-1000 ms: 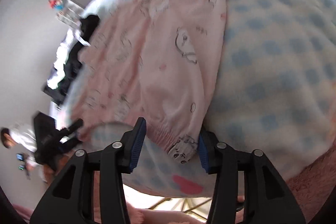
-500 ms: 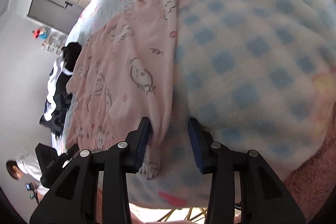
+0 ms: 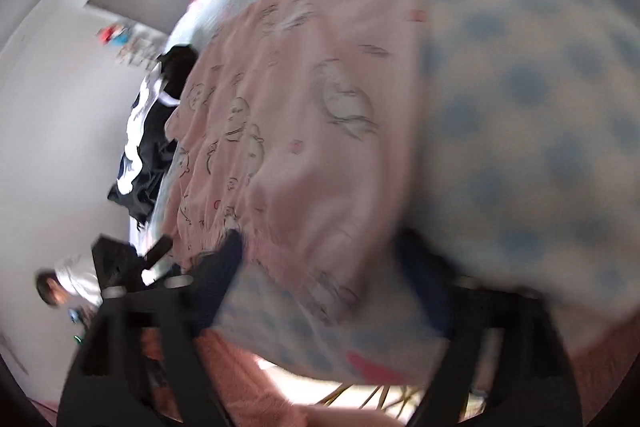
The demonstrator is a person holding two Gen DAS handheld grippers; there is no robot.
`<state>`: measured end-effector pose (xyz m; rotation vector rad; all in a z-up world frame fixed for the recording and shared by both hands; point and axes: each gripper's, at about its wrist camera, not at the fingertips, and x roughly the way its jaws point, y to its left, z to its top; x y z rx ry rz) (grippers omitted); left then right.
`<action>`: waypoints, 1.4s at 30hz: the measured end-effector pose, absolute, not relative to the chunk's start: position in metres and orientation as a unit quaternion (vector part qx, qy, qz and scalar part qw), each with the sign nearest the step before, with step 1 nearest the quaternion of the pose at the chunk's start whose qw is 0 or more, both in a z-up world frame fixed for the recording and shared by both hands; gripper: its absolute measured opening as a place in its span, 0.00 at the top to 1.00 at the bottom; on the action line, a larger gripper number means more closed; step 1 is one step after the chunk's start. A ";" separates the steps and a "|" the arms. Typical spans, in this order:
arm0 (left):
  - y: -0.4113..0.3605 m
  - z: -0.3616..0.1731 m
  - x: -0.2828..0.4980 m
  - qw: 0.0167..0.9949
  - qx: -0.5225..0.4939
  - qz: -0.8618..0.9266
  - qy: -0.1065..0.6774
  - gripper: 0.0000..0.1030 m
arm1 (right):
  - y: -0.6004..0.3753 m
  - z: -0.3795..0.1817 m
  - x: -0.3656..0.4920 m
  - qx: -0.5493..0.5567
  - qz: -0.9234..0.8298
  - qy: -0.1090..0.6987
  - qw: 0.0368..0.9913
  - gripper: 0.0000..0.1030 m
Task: Fold clothes
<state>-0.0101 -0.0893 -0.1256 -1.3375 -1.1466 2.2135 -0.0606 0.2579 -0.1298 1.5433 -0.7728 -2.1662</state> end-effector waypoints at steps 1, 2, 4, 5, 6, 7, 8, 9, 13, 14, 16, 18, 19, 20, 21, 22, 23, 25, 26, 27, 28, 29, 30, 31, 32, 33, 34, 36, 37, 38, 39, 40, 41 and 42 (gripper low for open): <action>-0.086 -0.120 -0.013 0.161 -0.463 0.778 -0.393 0.67 | 0.254 -0.128 -0.064 0.554 -0.774 -0.258 0.167 0.38; -0.083 -0.114 -0.015 0.166 -0.459 0.783 -0.386 0.75 | 0.252 -0.121 -0.063 0.551 -0.782 -0.244 0.162 0.59; -0.080 -0.098 -0.013 0.164 -0.437 0.808 -0.360 0.82 | 0.253 -0.101 -0.055 0.527 -0.801 -0.224 0.175 0.71; -0.080 -0.094 -0.012 0.152 -0.430 0.820 -0.344 0.81 | 0.254 -0.097 -0.052 0.520 -0.803 -0.225 0.184 0.71; -0.078 -0.096 -0.016 0.125 -0.438 0.827 -0.329 0.78 | 0.256 -0.098 -0.051 0.521 -0.801 -0.228 0.189 0.68; -0.078 -0.105 -0.021 0.096 -0.455 0.825 -0.319 0.71 | 0.258 -0.099 -0.051 0.522 -0.798 -0.231 0.194 0.63; -0.081 -0.119 -0.026 0.082 -0.477 0.812 -0.326 0.71 | 0.262 -0.108 -0.052 0.530 -0.791 -0.241 0.188 0.52; -0.086 -0.131 -0.027 0.083 -0.486 0.799 -0.345 0.71 | 0.268 -0.121 -0.055 0.544 -0.780 -0.255 0.176 0.52; -0.092 -0.134 -0.025 0.120 -0.457 0.792 -0.387 0.47 | 0.277 -0.139 -0.059 0.533 -0.773 -0.301 0.167 0.49; -0.090 -0.138 -0.031 0.134 -0.456 0.788 -0.391 0.43 | 0.270 -0.139 -0.063 0.535 -0.779 -0.278 0.171 0.45; -0.086 -0.137 -0.040 0.139 -0.463 0.786 -0.387 0.46 | 0.257 -0.137 -0.073 0.545 -0.792 -0.224 0.161 0.46; -0.080 -0.123 -0.040 0.162 -0.447 0.794 -0.380 0.75 | 0.255 -0.124 -0.076 0.535 -0.802 -0.217 0.157 0.62; -0.076 -0.115 -0.039 0.176 -0.436 0.798 -0.377 0.77 | 0.257 -0.111 -0.074 0.516 -0.813 -0.216 0.159 0.69; -0.073 -0.113 -0.040 0.175 -0.433 0.800 -0.375 0.77 | 0.259 -0.100 -0.069 0.497 -0.825 -0.216 0.163 0.79; -0.070 -0.117 -0.041 0.162 -0.438 0.801 -0.374 0.73 | 0.261 -0.094 -0.066 0.479 -0.833 -0.219 0.171 0.80; -0.066 -0.121 -0.042 0.148 -0.444 0.801 -0.373 0.64 | 0.260 -0.093 -0.064 0.466 -0.836 -0.222 0.185 0.80; -0.064 -0.131 -0.046 0.139 -0.456 0.794 -0.377 0.65 | 0.257 -0.103 -0.070 0.475 -0.831 -0.220 0.191 0.80; -0.065 -0.142 -0.049 0.117 -0.473 0.786 -0.381 0.87 | 0.257 -0.130 -0.078 0.522 -0.809 -0.222 0.156 0.87; -0.065 -0.130 -0.044 0.123 -0.456 0.797 -0.376 0.88 | 0.262 -0.129 -0.077 0.521 -0.805 -0.237 0.155 0.89; -0.063 -0.113 -0.036 0.136 -0.432 0.815 -0.362 0.92 | 0.265 -0.115 -0.071 0.502 -0.814 -0.241 0.165 0.93; -0.061 -0.096 -0.027 0.146 -0.407 0.834 -0.343 0.93 | 0.269 -0.099 -0.064 0.483 -0.825 -0.236 0.173 0.93; -0.059 -0.079 -0.018 0.156 -0.380 0.852 -0.324 0.93 | 0.273 -0.084 -0.056 0.463 -0.832 -0.240 0.188 0.95; -0.058 -0.065 -0.010 0.167 -0.352 0.866 -0.312 0.94 | 0.279 -0.068 -0.048 0.441 -0.836 -0.250 0.208 0.96; -0.060 -0.053 -0.001 0.176 -0.322 0.877 -0.309 0.94 | 0.284 -0.052 -0.040 0.419 -0.840 -0.260 0.227 0.96; -0.062 -0.044 0.006 0.190 -0.300 0.882 -0.309 0.94 | 0.287 -0.042 -0.035 0.406 -0.842 -0.265 0.235 0.96; -0.063 -0.038 0.012 0.205 -0.292 0.881 -0.310 0.94 | 0.288 -0.037 -0.030 0.402 -0.843 -0.268 0.236 0.97; -0.061 -0.033 0.017 0.216 -0.287 0.881 -0.309 0.94 | 0.289 -0.033 -0.024 0.401 -0.843 -0.271 0.237 0.97; -0.071 -0.022 0.033 0.245 -0.278 0.874 -0.313 0.94 | 0.285 -0.026 -0.013 0.395 -0.840 -0.283 0.243 0.97; -0.072 -0.015 0.041 0.256 -0.273 0.872 -0.314 0.94 | 0.284 -0.021 -0.006 0.385 -0.834 -0.300 0.255 0.97; -0.069 -0.009 0.043 0.243 -0.273 0.877 -0.312 0.94 | 0.288 -0.012 0.003 0.369 -0.829 -0.318 0.274 0.97; -0.068 -0.005 0.043 0.211 -0.279 0.885 -0.308 0.94 | 0.294 -0.004 0.010 0.354 -0.828 -0.327 0.286 0.97; -0.067 -0.006 0.037 0.170 -0.299 0.889 -0.301 0.94 | 0.294 -0.002 0.009 0.351 -0.835 -0.318 0.280 0.97; -0.066 -0.018 0.019 0.133 -0.336 0.887 -0.288 0.94 | 0.290 -0.004 0.005 0.354 -0.844 -0.303 0.266 0.97; -0.067 -0.032 0.001 0.118 -0.367 0.879 -0.279 0.94 | 0.289 -0.012 -0.006 0.371 -0.847 -0.288 0.248 0.97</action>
